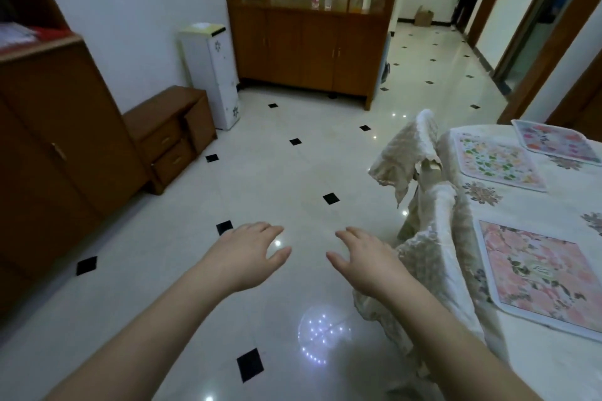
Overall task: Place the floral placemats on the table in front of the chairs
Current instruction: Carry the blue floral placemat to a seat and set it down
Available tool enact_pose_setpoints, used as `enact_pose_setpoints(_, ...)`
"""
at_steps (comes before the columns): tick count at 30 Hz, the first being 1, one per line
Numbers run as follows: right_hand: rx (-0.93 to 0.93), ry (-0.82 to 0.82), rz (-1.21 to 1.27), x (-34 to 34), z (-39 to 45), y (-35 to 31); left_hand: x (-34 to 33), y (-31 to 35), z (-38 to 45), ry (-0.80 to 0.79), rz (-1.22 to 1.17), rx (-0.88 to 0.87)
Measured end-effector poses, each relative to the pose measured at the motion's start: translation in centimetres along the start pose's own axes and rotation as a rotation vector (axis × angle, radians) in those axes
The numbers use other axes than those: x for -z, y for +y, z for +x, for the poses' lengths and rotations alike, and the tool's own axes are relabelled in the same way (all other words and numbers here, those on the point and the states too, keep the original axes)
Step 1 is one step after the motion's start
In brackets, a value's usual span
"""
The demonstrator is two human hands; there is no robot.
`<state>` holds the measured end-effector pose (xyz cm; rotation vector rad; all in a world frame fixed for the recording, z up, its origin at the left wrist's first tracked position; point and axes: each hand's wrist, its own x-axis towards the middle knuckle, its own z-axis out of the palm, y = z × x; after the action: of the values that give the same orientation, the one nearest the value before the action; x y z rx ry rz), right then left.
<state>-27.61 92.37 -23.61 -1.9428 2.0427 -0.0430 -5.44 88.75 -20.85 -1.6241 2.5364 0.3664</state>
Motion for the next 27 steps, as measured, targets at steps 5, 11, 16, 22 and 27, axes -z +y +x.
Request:
enact_pose_setpoints(5,0.036,-0.010,-0.018,0.4,2.8,-1.2,0.8,-1.6,1.2,0.022,0.004,0.031)
enact_pose_setpoints(11,0.051,-0.033,-0.023,1.1,7.3,0.3,1.5,-1.5,6.1,0.002,0.029,0.055)
enact_pose_setpoints(16,0.043,-0.032,-0.003,3.5,11.9,3.2,3.1,-0.2,11.7,0.003,0.026,0.061)
enact_pose_setpoints(22,0.027,-0.010,0.006,6.2,16.7,5.2,4.6,0.9,17.4,0.028,0.040,0.055)
enact_pose_setpoints(27,0.017,-0.016,0.017,7.3,20.2,5.3,5.5,0.2,21.5,0.036,0.052,0.024)
